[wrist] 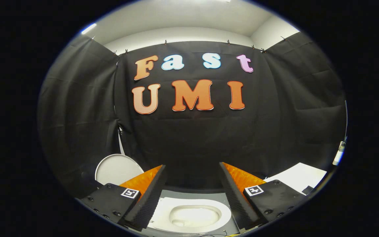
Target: Open the toilet lid.
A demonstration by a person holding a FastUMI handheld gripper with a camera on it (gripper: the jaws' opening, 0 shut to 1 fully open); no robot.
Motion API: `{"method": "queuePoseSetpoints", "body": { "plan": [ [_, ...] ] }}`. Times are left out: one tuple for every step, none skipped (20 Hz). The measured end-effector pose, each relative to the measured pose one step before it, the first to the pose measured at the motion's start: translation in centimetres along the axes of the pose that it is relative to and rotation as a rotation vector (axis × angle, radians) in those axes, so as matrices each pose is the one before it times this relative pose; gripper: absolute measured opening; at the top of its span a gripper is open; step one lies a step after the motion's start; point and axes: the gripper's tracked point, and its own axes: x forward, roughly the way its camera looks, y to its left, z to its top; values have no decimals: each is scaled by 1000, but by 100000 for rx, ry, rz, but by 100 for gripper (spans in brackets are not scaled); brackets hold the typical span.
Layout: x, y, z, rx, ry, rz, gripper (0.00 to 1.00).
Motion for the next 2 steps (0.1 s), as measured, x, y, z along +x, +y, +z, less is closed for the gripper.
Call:
{"method": "queuePoseSetpoints", "body": {
  "plan": [
    [-59,-65,20,140,-4,-235,100],
    [73,-105,4,98,25,-200,100]
  ]
}}
